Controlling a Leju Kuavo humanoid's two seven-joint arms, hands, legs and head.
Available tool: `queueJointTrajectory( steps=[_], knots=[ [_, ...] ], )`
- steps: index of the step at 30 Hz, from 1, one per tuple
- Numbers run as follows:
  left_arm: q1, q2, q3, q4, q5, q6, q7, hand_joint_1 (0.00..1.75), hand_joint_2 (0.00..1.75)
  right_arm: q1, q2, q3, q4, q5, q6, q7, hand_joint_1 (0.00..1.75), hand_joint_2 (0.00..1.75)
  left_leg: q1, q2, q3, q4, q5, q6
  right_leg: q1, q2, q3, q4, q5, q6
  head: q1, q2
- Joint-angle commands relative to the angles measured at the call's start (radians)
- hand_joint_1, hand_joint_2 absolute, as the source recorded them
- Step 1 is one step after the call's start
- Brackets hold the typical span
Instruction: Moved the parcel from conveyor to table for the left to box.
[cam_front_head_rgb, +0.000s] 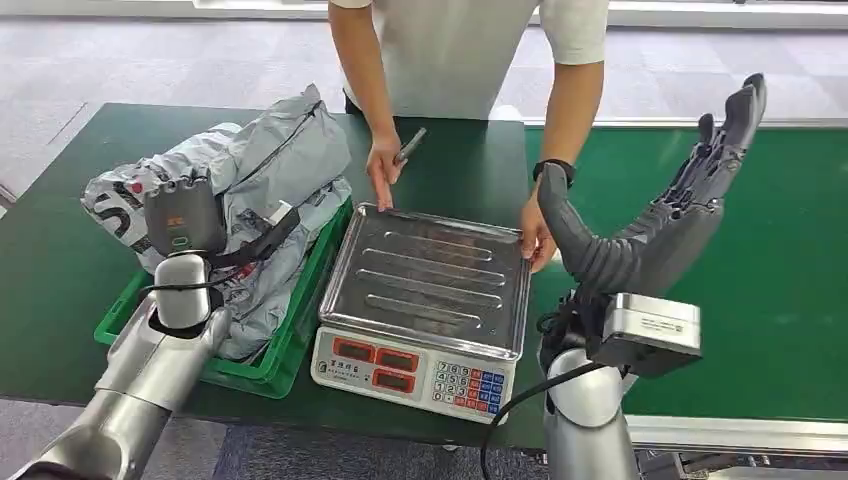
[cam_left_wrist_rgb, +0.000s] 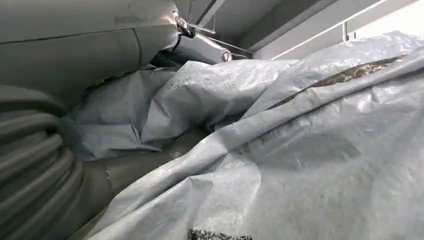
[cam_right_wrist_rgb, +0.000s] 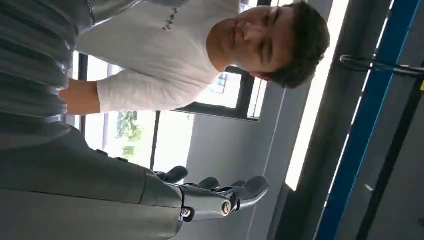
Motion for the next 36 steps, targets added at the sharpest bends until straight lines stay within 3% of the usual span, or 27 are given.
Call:
queueJointTrajectory(
  steps=[1,11,19,20,21,24,25,27,29,32,36],
  knots=[
    [-0.015,0.010,0.030,0.035,-0.069,-0.006,0.005,1.75,1.75,-0.041,0.001,-0.019,0.058,-0.004,0.001,-0.001,0.00,1.75,0.000,0.001,0.003,-0.001,0.000,0.001,0.000,0.001,0.003,-0.002,0.000,0.000,0.000,0.000],
    [-0.010,0.010,0.028,0.025,-0.069,-0.010,0.013,1.75,1.75,-0.031,0.000,-0.026,0.052,-0.003,-0.001,-0.001,0.00,1.75,0.000,0.001,0.005,-0.003,0.000,0.001,0.001,0.000,0.005,-0.004,0.000,0.000,0.000,0.000],
    [0.011,0.029,0.069,0.015,-0.069,-0.058,0.146,1.75,1.75,-0.034,0.007,-0.027,0.056,0.002,0.000,-0.001,0.00,1.75,0.000,0.003,0.005,-0.003,-0.001,0.001,0.001,0.002,0.004,-0.003,0.000,0.000,0.000,0.000],
    [0.018,0.028,0.083,0.017,-0.069,-0.067,0.157,1.20,1.75,-0.035,0.007,-0.027,0.057,0.002,0.000,-0.001,0.00,1.75,0.001,0.002,0.005,-0.003,-0.001,0.001,0.001,0.002,0.004,-0.003,0.000,0.000,0.000,0.000],
    [0.020,0.032,0.079,0.017,-0.069,-0.068,0.167,0.00,1.75,-0.035,0.007,-0.027,0.058,0.002,-0.001,-0.001,0.00,1.75,0.000,0.003,0.004,-0.002,-0.001,0.001,0.001,0.002,0.003,-0.002,0.000,0.000,0.000,0.000],
    [0.036,0.018,0.119,0.001,-0.069,-0.032,0.164,0.00,1.75,-0.033,0.007,-0.027,0.060,0.003,-0.005,-0.001,0.00,1.75,0.000,0.001,0.002,-0.001,0.000,0.001,0.000,0.001,0.002,-0.001,0.000,0.000,0.000,0.000],
    [0.045,0.007,0.149,-0.019,-0.069,0.009,0.156,0.00,0.00,-0.030,0.007,-0.027,0.059,0.004,-0.008,-0.001,0.00,1.75,0.000,0.001,0.003,-0.002,-0.001,0.001,0.001,0.001,0.003,-0.002,0.000,0.000,0.000,0.000],
    [0.069,-0.030,0.232,-0.076,-0.069,0.107,0.102,0.00,0.00,-0.026,0.005,-0.025,0.057,0.005,-0.016,-0.001,0.00,1.75,0.000,0.001,0.003,-0.002,0.000,0.001,0.001,0.001,0.003,-0.002,0.000,0.000,0.000,0.000],
    [0.105,-0.152,0.448,-0.190,-0.028,0.285,-0.131,0.00,0.00,-0.025,-0.001,-0.018,0.055,0.003,-0.032,0.000,0.00,1.75,0.000,0.000,0.003,-0.002,0.000,0.001,0.001,0.000,0.003,-0.003,0.000,0.000,0.000,0.000],
    [0.161,-0.302,0.649,-0.467,0.252,0.290,-0.494,0.00,0.00,-0.029,-0.011,-0.007,0.069,-0.009,-0.050,-0.004,0.00,1.75,0.001,-0.002,-0.001,0.001,-0.001,0.002,0.001,-0.002,0.000,-0.001,0.000,0.001,0.000,0.000],
    [0.185,-0.384,0.731,-0.615,0.520,0.290,-0.707,0.00,0.00,-0.042,-0.018,0.005,0.097,-0.026,-0.064,-0.013,0.00,1.75,0.001,0.001,0.000,0.001,-0.001,0.002,0.001,0.000,0.001,-0.001,0.000,0.001,0.000,0.000]
  ],
)
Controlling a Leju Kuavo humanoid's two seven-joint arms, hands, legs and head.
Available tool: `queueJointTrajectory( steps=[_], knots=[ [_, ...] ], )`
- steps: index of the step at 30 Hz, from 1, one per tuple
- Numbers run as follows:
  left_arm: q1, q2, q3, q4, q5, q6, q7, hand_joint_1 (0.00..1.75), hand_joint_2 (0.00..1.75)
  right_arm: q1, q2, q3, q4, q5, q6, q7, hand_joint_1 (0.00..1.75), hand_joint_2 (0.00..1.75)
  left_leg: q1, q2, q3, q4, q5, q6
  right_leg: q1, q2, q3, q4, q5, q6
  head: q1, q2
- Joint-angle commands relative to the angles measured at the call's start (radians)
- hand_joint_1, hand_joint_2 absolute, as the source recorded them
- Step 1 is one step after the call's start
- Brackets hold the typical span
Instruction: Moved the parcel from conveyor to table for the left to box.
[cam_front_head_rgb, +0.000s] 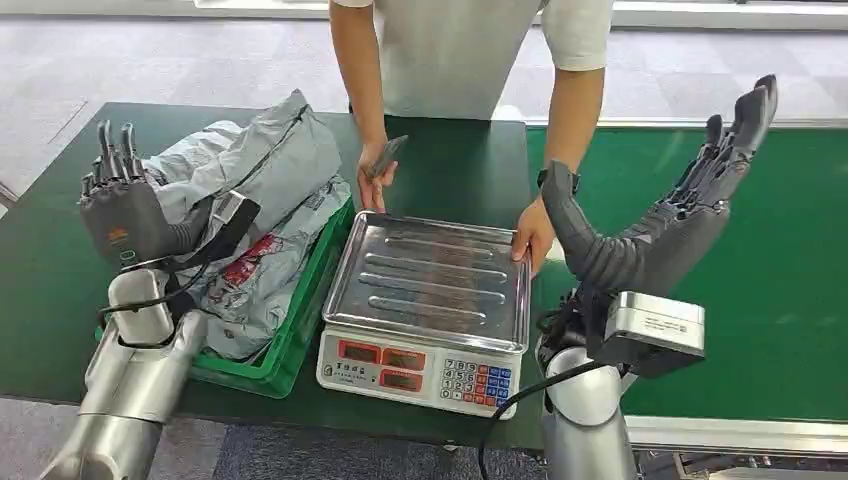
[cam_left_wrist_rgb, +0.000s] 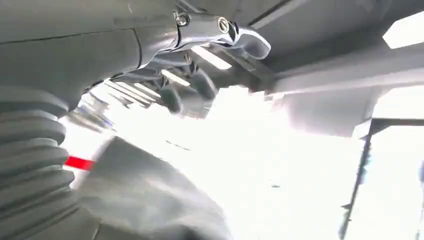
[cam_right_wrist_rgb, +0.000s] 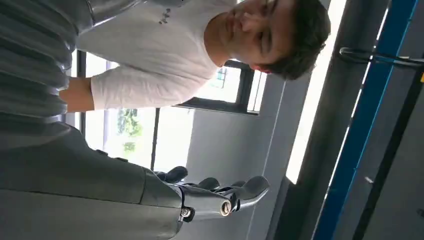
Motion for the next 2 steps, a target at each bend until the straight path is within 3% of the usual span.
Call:
queueJointTrajectory(
  steps=[1,2],
  knots=[
    [0.073,-0.309,0.443,-0.445,0.469,0.011,-0.460,0.00,0.00,-0.043,-0.028,0.010,0.103,-0.032,-0.031,-0.015,0.00,1.75,0.000,0.002,0.000,0.000,-0.001,0.001,0.000,0.002,0.001,-0.001,0.000,0.001,0.000,0.000],
    [0.082,-0.320,0.444,-0.473,0.568,0.011,-0.512,0.00,0.00,-0.047,-0.031,0.015,0.112,-0.037,-0.037,-0.018,0.00,1.75,0.000,0.004,0.002,0.000,-0.002,0.001,0.000,0.004,0.001,-0.001,0.000,0.001,0.000,0.000]
  ],
)
